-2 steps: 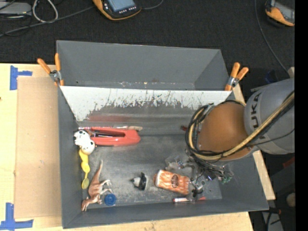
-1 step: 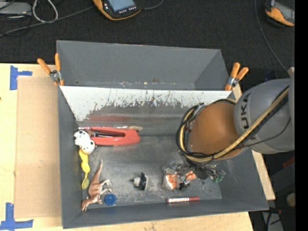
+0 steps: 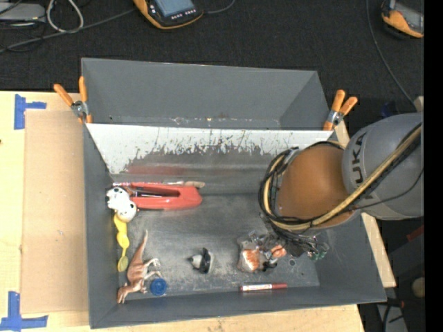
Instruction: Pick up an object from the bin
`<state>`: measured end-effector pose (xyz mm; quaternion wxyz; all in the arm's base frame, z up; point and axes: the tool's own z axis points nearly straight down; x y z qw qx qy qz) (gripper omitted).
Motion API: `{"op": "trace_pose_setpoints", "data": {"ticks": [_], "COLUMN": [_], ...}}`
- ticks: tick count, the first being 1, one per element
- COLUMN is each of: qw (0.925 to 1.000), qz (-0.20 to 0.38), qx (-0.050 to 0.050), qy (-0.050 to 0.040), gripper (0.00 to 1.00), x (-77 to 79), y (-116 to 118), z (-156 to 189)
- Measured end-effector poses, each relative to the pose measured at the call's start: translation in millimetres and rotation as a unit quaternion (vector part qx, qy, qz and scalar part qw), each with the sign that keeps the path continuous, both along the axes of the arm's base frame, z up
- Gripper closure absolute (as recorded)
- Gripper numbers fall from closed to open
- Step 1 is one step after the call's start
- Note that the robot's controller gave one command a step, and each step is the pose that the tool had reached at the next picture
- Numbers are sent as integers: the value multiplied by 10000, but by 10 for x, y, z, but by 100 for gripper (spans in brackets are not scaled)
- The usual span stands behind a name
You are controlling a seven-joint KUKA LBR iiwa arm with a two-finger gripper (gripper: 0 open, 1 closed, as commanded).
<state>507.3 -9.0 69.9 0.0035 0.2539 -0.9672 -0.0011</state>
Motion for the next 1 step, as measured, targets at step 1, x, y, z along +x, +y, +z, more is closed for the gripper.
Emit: {"op": "trace_pose_setpoints", "data": {"ticks": [1], "qw": [10000], "qz": [54], "qx": [4], "qy": [38], "gripper": [100], "x": [-56], "y": [37], "z": [556]}}
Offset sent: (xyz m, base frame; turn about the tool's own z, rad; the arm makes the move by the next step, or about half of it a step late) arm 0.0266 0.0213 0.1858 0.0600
